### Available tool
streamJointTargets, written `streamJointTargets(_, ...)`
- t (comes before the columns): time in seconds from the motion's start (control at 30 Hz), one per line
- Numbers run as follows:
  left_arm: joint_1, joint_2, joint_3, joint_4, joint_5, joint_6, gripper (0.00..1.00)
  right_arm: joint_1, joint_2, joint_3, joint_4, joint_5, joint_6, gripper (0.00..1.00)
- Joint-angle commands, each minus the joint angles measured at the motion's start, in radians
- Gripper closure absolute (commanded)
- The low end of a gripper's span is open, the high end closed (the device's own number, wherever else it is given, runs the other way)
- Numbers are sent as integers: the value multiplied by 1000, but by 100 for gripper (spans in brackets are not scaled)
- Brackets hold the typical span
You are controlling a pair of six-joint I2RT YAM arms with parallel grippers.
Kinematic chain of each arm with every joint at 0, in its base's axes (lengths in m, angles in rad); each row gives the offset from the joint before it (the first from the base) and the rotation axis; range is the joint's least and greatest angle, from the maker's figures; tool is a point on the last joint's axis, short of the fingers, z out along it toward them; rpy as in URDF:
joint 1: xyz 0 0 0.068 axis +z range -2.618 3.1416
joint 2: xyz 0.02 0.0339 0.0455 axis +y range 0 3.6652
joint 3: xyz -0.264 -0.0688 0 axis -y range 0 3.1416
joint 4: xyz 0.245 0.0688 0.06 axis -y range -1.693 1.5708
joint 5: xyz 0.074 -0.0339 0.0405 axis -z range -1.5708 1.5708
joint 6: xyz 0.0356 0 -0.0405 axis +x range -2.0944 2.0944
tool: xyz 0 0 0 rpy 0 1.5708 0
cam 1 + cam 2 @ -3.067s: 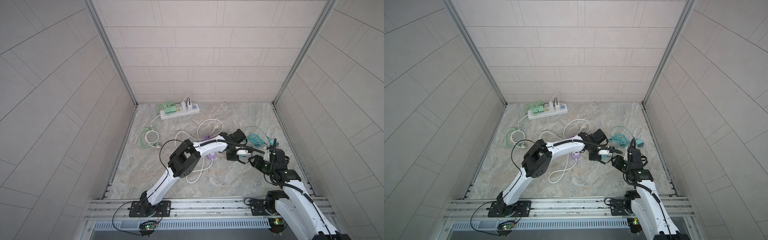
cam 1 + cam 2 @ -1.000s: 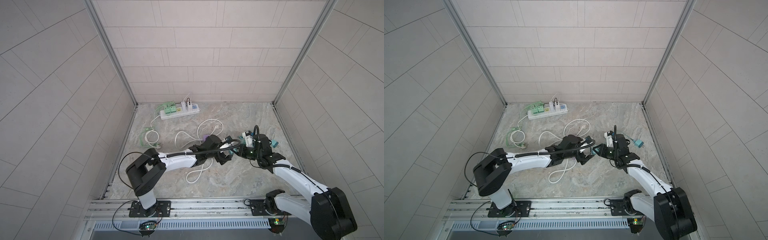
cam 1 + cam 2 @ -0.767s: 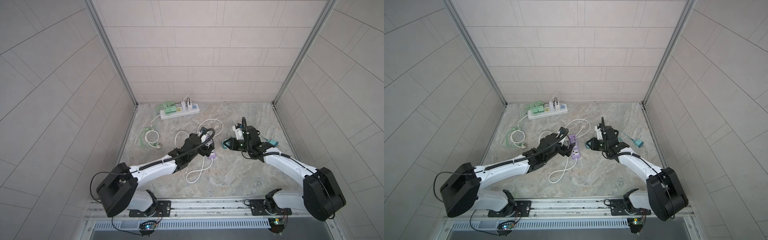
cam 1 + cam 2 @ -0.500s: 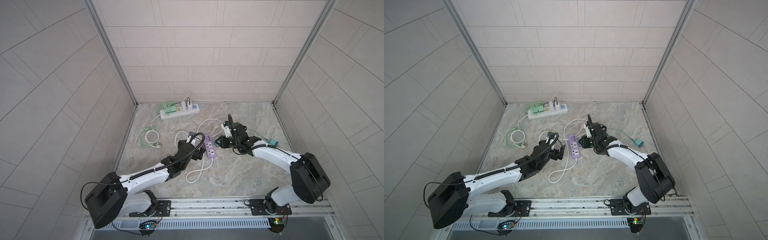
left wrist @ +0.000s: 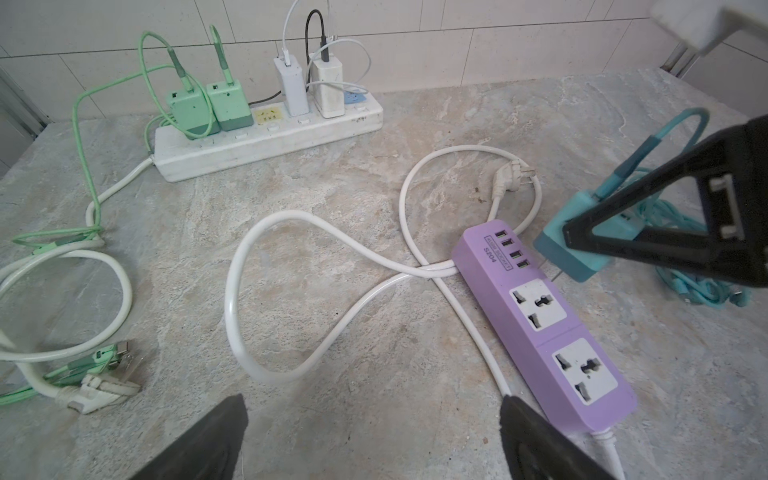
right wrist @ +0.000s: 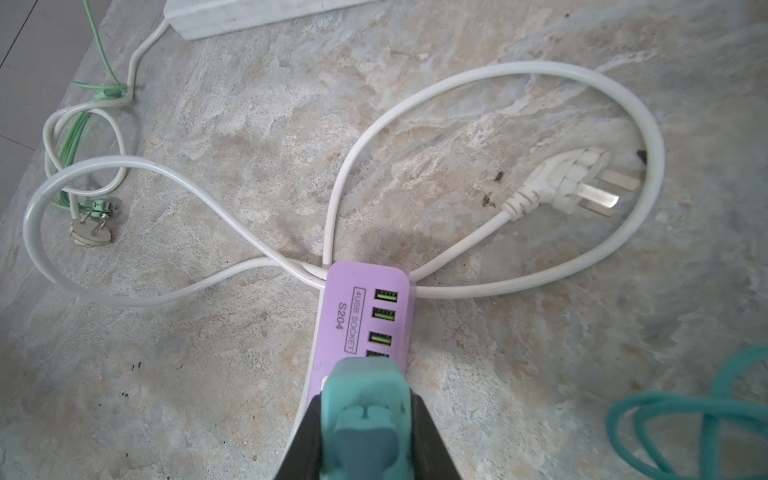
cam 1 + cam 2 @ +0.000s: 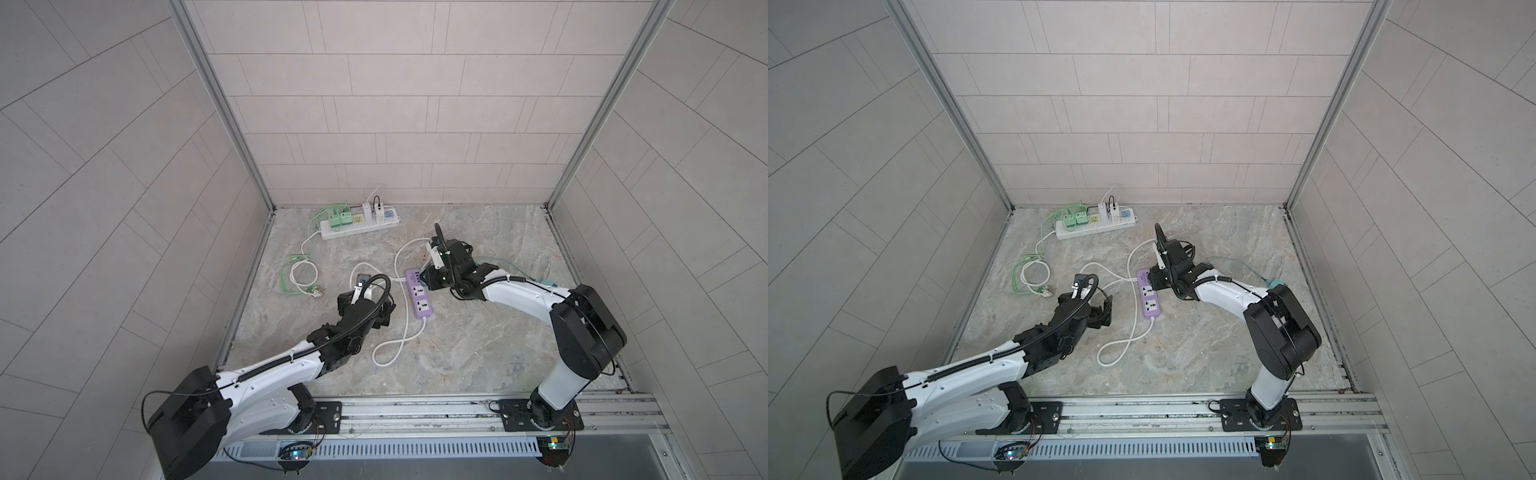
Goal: Insert the plug
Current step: 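Lower the teal charger with the right gripper toward the purple strip's socket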
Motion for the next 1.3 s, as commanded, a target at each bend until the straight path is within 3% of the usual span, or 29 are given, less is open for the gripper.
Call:
streamJointTargets(0.0,-1,-18,-23,12,-25,-25,0,13,20,43,-20,26,-16,98)
streamJointTargets(0.5,-2,13,-62,106,-15,-41,0,85,-84,-59,-23,39,1,98)
streamJointTargets(0.73,-1,30,-53,114,33,-55,0,88,-30,-51,18,65,12,98)
streamJointTargets(1.27,-1,13,-87,123,15,-47,0,120,61,-28,67,120,74,99)
